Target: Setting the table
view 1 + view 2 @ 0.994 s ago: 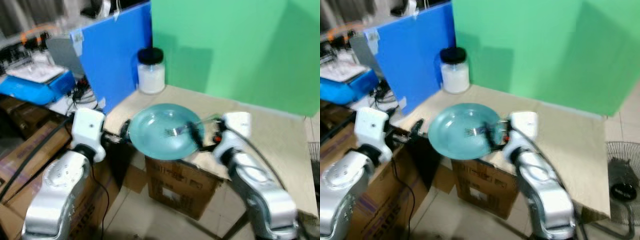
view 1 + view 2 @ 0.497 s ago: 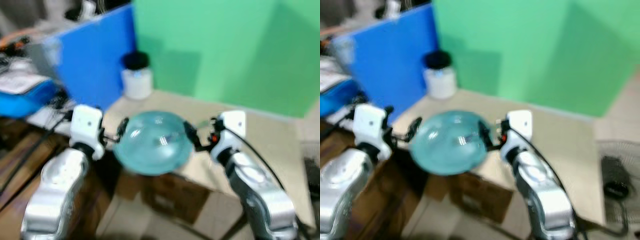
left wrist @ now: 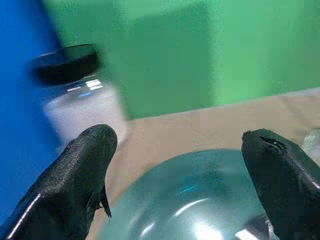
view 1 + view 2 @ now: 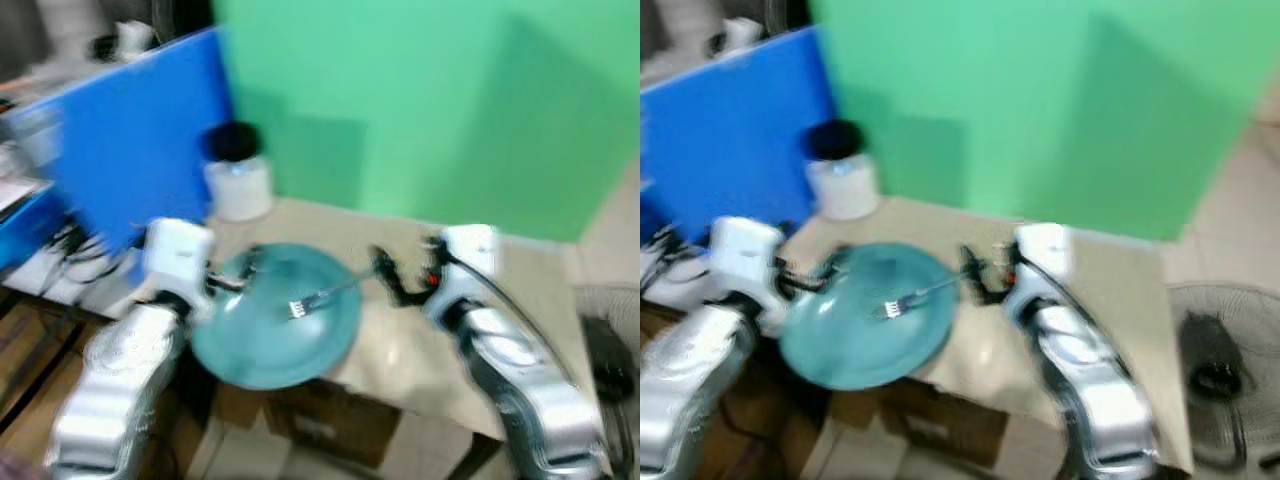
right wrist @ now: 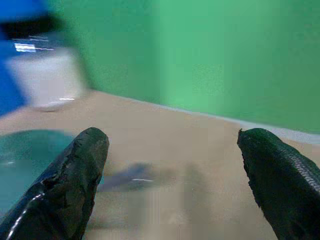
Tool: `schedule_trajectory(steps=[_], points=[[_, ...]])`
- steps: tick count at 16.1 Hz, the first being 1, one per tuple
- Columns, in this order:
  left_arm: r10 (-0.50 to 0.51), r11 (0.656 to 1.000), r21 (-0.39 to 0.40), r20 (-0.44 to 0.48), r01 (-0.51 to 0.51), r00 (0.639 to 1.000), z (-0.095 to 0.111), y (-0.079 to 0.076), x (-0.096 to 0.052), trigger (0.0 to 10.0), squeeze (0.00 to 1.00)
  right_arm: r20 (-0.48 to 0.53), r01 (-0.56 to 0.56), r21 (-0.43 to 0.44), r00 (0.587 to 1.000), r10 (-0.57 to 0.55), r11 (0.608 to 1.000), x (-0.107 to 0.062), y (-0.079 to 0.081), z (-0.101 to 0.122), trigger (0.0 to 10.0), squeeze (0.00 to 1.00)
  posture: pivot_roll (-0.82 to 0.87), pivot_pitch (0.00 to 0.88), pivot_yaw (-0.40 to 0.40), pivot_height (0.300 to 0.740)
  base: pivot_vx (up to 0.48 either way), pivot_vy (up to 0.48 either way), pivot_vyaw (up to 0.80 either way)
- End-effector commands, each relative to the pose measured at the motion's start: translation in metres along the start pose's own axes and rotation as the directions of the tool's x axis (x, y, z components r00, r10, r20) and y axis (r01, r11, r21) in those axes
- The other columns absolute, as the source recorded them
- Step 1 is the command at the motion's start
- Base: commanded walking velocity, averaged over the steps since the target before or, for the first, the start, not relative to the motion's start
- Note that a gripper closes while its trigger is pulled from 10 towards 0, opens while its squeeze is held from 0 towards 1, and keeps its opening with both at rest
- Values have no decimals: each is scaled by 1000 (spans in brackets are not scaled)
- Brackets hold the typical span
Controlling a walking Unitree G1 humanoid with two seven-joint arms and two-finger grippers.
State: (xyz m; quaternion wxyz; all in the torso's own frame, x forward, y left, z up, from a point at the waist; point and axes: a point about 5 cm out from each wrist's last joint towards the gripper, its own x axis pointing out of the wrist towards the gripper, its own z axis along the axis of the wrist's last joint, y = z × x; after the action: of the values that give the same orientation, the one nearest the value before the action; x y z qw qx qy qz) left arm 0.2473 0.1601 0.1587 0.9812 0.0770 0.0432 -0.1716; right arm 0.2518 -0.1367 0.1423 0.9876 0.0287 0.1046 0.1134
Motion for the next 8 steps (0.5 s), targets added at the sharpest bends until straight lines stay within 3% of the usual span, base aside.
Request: schedule_trajectory(steps=[1, 5, 6, 8], points=[[32, 999, 25, -14, -32, 999, -2, 11, -3, 10000, 0, 25, -38, 4, 999, 38, 999, 2, 10, 7, 10000, 0, 149, 0, 52, 740, 274, 0, 0], [42, 999, 29, -82, -40, 996, -11, 21, -6, 10000, 0, 20, -52, -1, 998, 52, 999, 2, 11, 7, 10000, 0, 148, 0, 52, 740, 0, 0, 0], [24, 998, -50, -135, -31, 991, -19, 29, -12, 10000, 1000, 19, -81, -16, 997, 81, 997, 2, 11, 8, 10000, 0, 147, 0, 52, 740, 0, 0, 0], [-9, 997, -81, -201, -7, 980, -27, 33, -17, 10000, 1000, 20, -105, -31, 994, 106, 994, 2, 10, 9, 10000, 0, 147, 0, 51, 740, 0, 0, 0]])
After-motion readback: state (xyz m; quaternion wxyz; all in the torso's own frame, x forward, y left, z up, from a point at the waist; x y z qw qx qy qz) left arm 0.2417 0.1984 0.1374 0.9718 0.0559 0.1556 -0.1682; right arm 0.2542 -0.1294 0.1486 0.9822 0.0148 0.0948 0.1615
